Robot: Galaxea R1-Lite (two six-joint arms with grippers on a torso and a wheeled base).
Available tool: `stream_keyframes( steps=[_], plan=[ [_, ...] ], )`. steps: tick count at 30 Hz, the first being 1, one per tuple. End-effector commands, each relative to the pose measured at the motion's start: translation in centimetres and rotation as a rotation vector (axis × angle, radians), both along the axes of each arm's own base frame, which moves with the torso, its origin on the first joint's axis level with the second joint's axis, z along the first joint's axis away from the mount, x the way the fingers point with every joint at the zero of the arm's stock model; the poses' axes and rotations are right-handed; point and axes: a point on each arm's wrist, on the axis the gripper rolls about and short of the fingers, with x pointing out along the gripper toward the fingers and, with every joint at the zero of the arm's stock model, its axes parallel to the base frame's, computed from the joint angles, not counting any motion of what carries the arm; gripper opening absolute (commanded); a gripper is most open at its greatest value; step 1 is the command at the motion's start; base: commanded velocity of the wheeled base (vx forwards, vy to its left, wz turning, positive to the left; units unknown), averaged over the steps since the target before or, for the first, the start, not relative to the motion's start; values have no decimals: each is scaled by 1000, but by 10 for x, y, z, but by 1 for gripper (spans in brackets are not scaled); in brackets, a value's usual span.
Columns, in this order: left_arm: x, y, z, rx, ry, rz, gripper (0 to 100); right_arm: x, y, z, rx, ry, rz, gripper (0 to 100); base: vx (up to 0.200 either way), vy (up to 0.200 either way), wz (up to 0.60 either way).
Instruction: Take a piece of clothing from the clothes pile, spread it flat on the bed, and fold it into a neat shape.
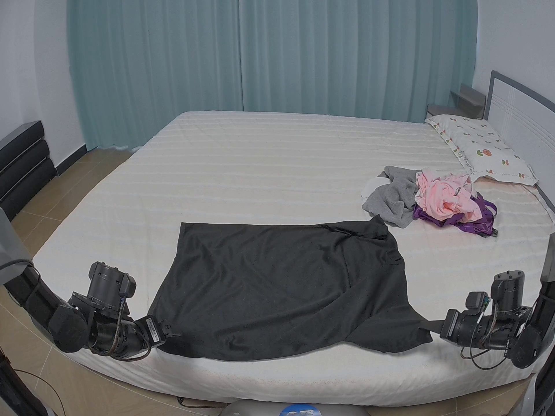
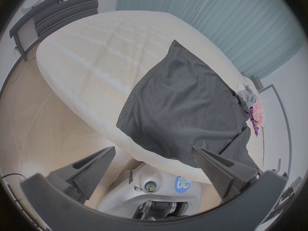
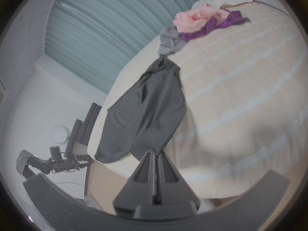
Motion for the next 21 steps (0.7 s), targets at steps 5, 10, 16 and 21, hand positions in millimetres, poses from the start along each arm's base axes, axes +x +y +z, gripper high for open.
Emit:
stream_keyframes(
  steps=[5, 10, 16, 21],
  plan=[
    [6, -1, -17, 25, 62, 5, 100, -12, -8, 39, 84, -156, -26, 0, 0, 0, 0],
    [11, -2, -26, 23, 52, 5, 100, -12, -8, 43, 108, -178, -22, 0, 0, 0, 0],
    [14, -4, -36, 24, 45, 3, 100, -9, -8, 45, 120, -211, -31, 0, 0, 0, 0],
    [22, -5, -43, 30, 2, 27, 100, -7, -8, 44, 126, -216, -35, 0, 0, 0, 0]
  ],
)
